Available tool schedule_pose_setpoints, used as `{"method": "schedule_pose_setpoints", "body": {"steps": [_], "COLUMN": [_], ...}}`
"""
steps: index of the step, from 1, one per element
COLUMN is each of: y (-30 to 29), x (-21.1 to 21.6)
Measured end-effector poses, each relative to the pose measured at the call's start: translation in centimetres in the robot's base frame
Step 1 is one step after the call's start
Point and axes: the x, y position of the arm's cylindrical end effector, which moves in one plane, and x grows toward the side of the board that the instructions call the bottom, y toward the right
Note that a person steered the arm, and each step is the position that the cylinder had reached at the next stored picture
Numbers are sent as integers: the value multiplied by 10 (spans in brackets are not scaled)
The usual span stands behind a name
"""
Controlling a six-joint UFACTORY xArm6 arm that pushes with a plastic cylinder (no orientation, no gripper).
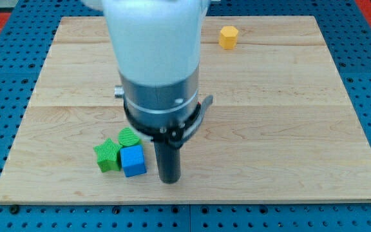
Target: Separate the group of blocks
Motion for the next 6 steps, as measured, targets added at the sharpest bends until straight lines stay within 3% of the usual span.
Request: {"method": "schedule_pose_setpoints", "body": {"steps": [1, 3, 5, 6], "y": [-80, -64, -56, -65], "x": [0, -77, -128, -96]}}
